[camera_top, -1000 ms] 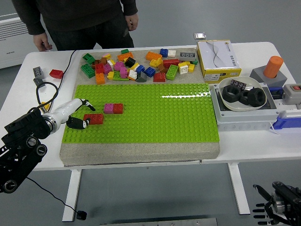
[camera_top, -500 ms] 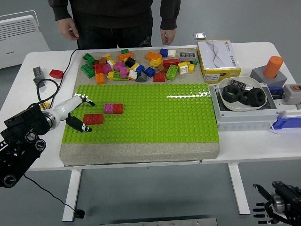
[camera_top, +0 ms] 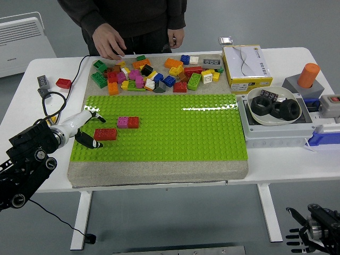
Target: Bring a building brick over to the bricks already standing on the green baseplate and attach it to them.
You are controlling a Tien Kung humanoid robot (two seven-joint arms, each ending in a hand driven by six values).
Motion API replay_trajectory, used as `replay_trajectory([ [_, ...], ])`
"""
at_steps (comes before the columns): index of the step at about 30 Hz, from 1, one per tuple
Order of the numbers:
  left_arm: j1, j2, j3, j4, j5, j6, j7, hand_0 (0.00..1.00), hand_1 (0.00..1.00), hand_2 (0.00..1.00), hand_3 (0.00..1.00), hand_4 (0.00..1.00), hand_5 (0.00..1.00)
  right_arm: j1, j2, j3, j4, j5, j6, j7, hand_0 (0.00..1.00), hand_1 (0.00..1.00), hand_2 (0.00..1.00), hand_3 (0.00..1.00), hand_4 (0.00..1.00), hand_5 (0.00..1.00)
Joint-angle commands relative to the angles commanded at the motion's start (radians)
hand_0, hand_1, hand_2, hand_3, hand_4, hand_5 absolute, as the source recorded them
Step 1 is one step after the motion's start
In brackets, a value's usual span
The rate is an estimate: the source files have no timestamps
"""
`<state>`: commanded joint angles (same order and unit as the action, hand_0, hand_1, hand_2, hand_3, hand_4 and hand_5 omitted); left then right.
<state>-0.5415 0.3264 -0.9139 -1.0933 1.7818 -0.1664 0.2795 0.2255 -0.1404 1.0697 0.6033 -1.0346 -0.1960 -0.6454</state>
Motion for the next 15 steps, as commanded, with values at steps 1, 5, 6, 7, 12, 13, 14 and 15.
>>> replay_trajectory([
  [1, 0.0, -0.001, 0.001, 0.002, 0.0, -0.001, 0.003, 0.998, 0.998, 0.998, 0.557, 0.596, 0.002, 0.0, 0.0, -0.002, -0.002, 0.003, -0.001, 0.0, 0.54, 0.523, 0.613, 0.768, 0.856, 0.998],
  [5, 0.0, -0.006, 0.007, 0.01, -0.002, -0.002, 0.01, 0.998, 0.998, 0.998, 0.557, 0.596, 0.002, -0.001, 0.0, -0.008, -0.006, 0.009, -0.003, 0.0, 0.54, 0.523, 0.613, 0.768, 0.856, 0.998],
  [6, 0.0, -0.007, 0.008, 0.012, -0.002, -0.001, 0.011, 0.998, 0.998, 0.997, 0.527, 0.542, 0.019, -0.001, 0.0, -0.008, -0.006, 0.01, -0.003, 0.0, 0.54, 0.523, 0.612, 0.767, 0.854, 0.998],
  [7, 0.0, -0.008, 0.008, 0.013, -0.002, 0.0, 0.012, 0.998, 0.998, 0.997, 0.527, 0.542, 0.019, -0.002, 0.0, -0.008, -0.007, 0.01, -0.003, 0.0, 0.54, 0.523, 0.612, 0.767, 0.854, 0.998],
  [12, 0.001, -0.009, 0.012, 0.015, -0.006, 0.004, 0.017, 0.998, 0.998, 0.98, 0.506, 0.557, 0.019, -0.002, -0.001, -0.01, -0.008, 0.013, -0.004, 0.0, 0.541, 0.523, 0.61, 0.767, 0.853, 0.998],
  [13, 0.001, -0.01, 0.012, 0.016, -0.007, 0.007, 0.017, 0.998, 0.998, 0.98, 0.506, 0.557, 0.019, -0.002, -0.001, -0.01, -0.008, 0.013, -0.004, 0.0, 0.541, 0.523, 0.61, 0.767, 0.853, 0.998],
  [14, 0.002, -0.01, 0.013, 0.016, -0.009, 0.009, 0.018, 0.998, 0.998, 0.98, 0.506, 0.557, 0.019, -0.002, -0.001, -0.01, -0.008, 0.013, -0.004, 0.0, 0.541, 0.523, 0.61, 0.767, 0.853, 0.998],
  [15, 0.002, -0.01, 0.013, 0.016, -0.01, 0.012, 0.018, 0.998, 0.998, 0.98, 0.506, 0.557, 0.019, -0.002, -0.001, -0.01, -0.007, 0.013, -0.004, 0.0, 0.541, 0.523, 0.61, 0.767, 0.853, 0.998],
])
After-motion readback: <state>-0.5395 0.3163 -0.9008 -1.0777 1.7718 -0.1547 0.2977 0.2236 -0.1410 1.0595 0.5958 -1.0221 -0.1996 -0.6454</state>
